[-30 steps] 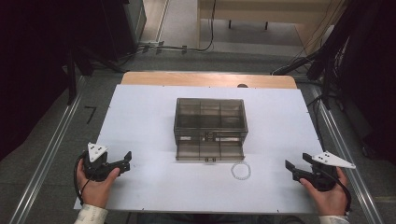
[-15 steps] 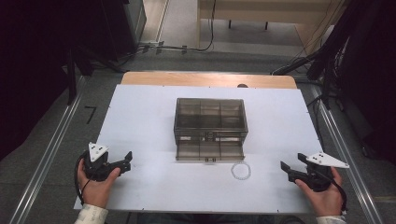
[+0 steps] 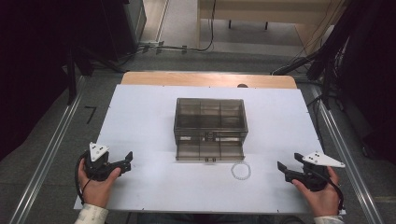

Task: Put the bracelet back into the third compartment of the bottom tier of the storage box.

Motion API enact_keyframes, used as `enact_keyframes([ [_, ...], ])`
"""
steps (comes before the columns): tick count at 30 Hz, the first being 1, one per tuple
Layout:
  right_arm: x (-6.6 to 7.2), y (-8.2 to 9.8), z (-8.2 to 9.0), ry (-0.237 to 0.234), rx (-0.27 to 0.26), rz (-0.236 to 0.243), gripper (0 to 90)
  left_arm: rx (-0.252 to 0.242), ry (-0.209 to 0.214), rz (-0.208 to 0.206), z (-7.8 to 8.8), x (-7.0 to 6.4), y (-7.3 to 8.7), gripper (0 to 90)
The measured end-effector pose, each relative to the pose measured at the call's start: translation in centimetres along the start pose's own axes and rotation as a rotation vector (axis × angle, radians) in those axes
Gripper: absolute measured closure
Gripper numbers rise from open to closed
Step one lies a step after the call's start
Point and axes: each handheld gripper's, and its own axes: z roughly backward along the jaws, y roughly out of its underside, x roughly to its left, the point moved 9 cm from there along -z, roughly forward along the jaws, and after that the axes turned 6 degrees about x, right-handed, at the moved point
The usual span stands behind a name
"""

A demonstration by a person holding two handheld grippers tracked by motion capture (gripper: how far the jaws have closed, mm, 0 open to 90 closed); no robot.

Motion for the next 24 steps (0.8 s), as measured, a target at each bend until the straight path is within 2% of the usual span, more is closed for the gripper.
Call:
enact_keyframes([
  [24, 1.9, -0.4, -1.2, -0.016, 0.038, 0.062, 22.0, 0.002, 0.002, -0.002, -0.1, 0.0, 0.0, 0.0],
])
